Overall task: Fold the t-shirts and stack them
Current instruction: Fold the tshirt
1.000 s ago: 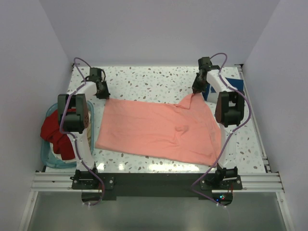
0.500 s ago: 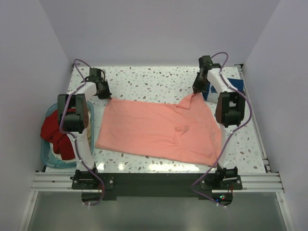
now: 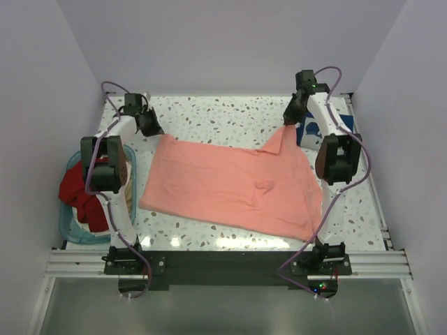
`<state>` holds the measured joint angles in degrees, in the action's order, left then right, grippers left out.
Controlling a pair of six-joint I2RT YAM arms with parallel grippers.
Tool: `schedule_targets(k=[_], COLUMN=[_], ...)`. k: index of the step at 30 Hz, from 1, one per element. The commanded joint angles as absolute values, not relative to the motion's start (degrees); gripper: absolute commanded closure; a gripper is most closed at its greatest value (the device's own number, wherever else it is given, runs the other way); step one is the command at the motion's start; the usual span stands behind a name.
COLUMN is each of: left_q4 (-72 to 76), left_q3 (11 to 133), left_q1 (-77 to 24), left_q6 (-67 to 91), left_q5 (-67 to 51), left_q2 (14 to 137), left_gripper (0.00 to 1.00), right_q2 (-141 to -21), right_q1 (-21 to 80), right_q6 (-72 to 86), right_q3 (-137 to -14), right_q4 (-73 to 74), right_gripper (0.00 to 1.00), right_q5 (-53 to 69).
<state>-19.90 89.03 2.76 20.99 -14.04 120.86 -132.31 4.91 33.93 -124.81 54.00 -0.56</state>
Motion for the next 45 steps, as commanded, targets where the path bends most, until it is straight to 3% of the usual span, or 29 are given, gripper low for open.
schedule_targets(k=[1,15,26,45], left_q4=[-15.21,-17.48,-22.84,-29.79], left_q3=[90.27,80.16,73.83,67.15], left_q1=[4.39,5.8,5.89,5.98], left_q6=[22.85,18.81,18.11,16.52], left_q5=[-18.01,-18.02,-10.11,-0.26], left_q2=[117.17,108.2,101.34,93.87], left_gripper=[1.0,1.0,1.0,1.0], right_q2=[-125.51,-104.78,-87.56,-72.16], right_q1=[4.39,4.4,4.48,5.1], right_q6=[35.33,32.52,34.71,38.32], right_q3=[-126.83,-107.15,-87.9,-70.85], right_q4=[55.89,63.37,67.67,71.98], right_gripper=[1.0,1.0,1.0,1.0], right_q5=[-0.09,-0.09,2.81,4.04])
